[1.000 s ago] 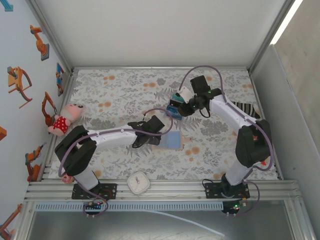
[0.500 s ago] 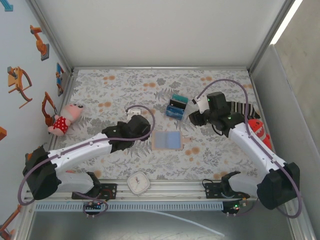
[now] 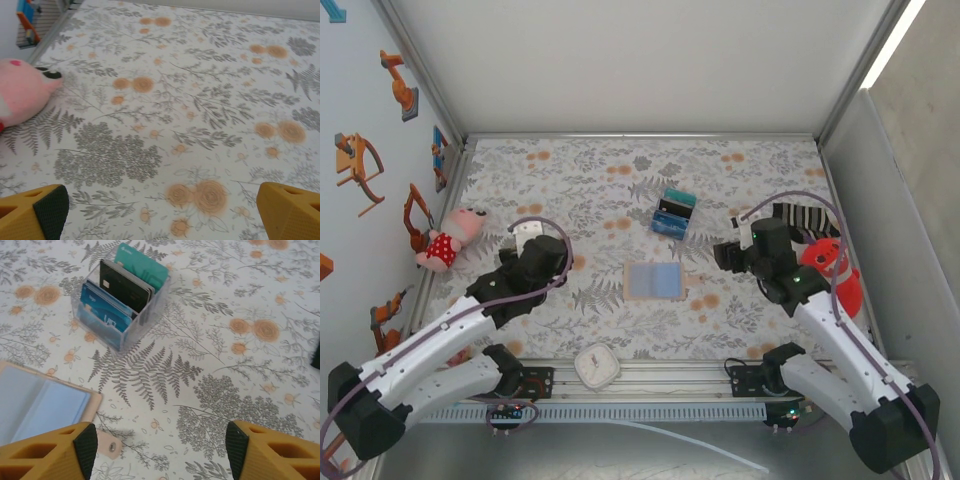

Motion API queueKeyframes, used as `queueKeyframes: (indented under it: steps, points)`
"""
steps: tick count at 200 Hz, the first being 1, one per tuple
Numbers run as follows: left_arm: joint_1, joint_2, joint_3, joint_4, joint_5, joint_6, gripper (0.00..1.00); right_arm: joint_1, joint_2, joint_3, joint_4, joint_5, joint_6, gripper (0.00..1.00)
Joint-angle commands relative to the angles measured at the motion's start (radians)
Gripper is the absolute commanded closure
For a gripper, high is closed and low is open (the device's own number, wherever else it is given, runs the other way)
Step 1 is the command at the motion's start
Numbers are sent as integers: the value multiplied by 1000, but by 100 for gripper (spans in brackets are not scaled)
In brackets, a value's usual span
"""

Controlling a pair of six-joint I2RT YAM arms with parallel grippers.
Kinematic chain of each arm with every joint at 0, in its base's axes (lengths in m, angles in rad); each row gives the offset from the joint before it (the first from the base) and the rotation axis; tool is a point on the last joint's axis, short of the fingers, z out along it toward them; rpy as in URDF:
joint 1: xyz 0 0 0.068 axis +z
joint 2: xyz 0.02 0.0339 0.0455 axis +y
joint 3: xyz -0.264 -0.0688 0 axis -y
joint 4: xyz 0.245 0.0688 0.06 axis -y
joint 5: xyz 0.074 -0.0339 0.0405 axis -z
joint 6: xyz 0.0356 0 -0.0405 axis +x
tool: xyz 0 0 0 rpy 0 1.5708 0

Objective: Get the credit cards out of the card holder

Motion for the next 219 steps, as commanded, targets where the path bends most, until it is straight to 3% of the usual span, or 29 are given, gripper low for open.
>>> queueKeyframes:
  steps: [1,33,37,43,46,76,94,134,172,219]
  points:
    - [58,-40,-27,-19,-36,28,3,-4,-33,-44,56,102,67,27]
    - [143,-72,-65,63,-39,71,3,-4,-39,-90,118,228,110,23]
    - [154,-74,-70,80,-41,79,3,-4,-37,-95,127,246,119,18]
    - [172,-74,-80,108,-41,92,3,-4,-35,-103,143,269,128,3]
    - [181,-72,-83,122,-41,99,3,-4,-34,-108,150,278,129,1]
    - [256,-39,-150,353,-16,280,3,-3,-17,-152,262,344,88,1]
    - [334,-4,-188,513,93,390,3,-3,-17,-182,341,388,57,1]
    - [539,151,-222,732,359,460,3,-6,-14,-241,492,432,-25,1]
    - [585,320,-277,1038,416,574,3,-7,24,-266,595,478,-88,1]
    - [616,424,-297,1183,475,626,3,-17,32,-295,690,525,-119,1]
